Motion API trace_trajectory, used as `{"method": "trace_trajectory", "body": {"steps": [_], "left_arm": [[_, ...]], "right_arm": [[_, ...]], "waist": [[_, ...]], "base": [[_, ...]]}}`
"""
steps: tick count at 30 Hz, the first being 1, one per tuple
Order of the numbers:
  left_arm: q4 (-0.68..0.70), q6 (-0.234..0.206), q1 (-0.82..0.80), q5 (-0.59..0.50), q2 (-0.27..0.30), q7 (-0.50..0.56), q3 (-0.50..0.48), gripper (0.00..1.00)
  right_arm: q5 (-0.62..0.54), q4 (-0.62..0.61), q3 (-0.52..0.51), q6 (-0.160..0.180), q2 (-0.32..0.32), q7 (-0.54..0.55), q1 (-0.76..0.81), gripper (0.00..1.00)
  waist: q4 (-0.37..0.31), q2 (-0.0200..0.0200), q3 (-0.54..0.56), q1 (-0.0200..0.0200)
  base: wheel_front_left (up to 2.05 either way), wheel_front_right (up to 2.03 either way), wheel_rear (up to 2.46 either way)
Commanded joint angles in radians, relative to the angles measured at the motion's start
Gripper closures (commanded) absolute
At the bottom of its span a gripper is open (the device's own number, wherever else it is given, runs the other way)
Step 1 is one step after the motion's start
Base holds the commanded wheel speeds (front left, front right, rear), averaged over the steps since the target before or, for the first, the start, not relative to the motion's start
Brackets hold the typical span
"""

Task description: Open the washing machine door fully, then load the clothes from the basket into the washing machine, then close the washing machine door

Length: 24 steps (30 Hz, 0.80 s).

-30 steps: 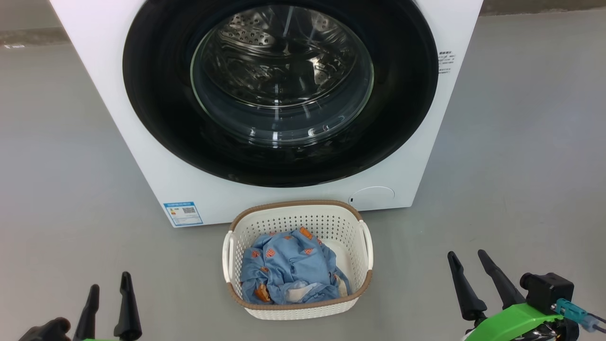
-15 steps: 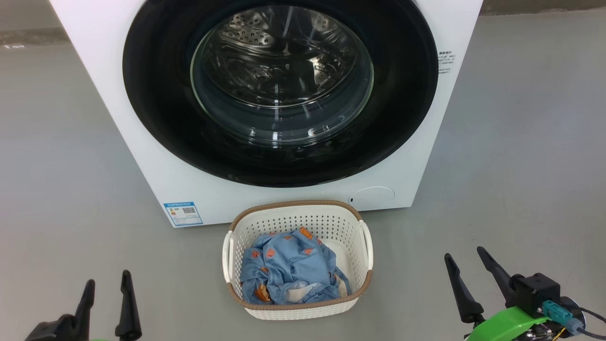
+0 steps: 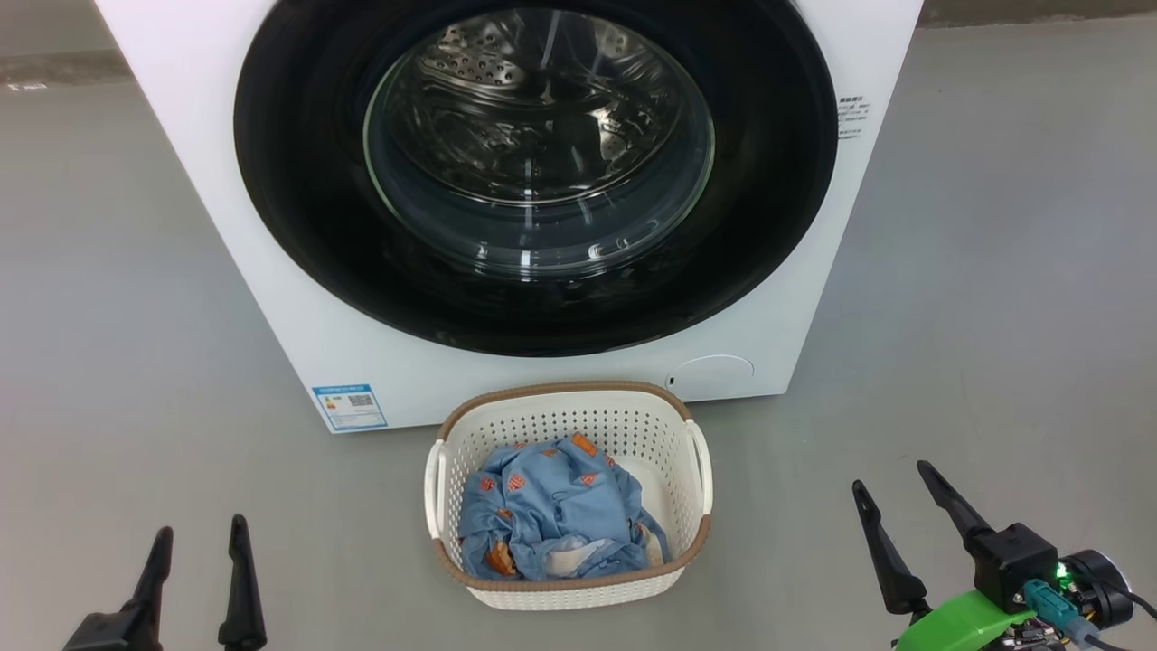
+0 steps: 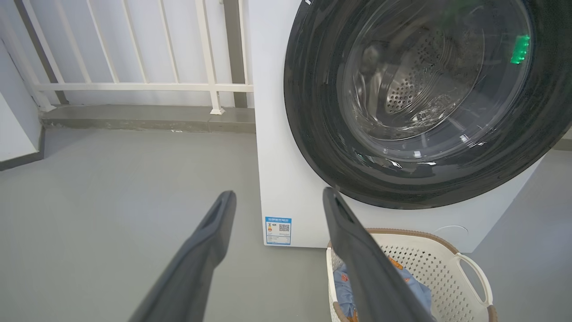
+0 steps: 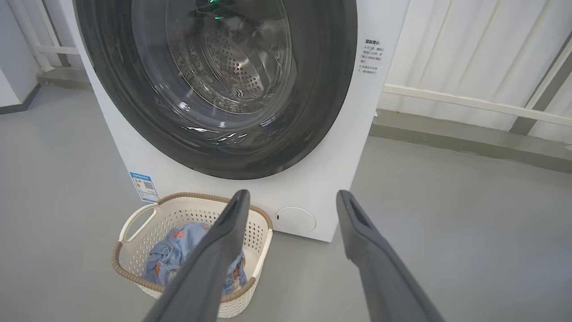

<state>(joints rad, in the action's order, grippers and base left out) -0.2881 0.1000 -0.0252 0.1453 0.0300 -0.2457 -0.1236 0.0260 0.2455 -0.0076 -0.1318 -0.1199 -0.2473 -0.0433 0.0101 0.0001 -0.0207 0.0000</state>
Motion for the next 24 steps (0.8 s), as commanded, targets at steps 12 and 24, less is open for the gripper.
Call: {"method": "trace_trajectory", "body": {"steps": [12,24], "left_arm": [[0.016,0.004,-0.035,-0.014,0.02,-0.016,-0.044,0.0],[0.008,0.003,-0.037,-0.02,0.02,-0.016,-0.049,0.0]], "right_arm": [[-0.021,-0.035,-0.007,0.001,0.016,-0.015,-0.024,0.0],[-0.024,-0.042,-0.015,0.001,0.02,-0.015,-0.018,0.0]], "waist": [[-0.005,-0.0001,0.001,0.0],[-0.008,-0.0001,-0.002,0.0]], "base": [[0.0,0.0,0.0],[0.09,0.09,-0.19]]}}
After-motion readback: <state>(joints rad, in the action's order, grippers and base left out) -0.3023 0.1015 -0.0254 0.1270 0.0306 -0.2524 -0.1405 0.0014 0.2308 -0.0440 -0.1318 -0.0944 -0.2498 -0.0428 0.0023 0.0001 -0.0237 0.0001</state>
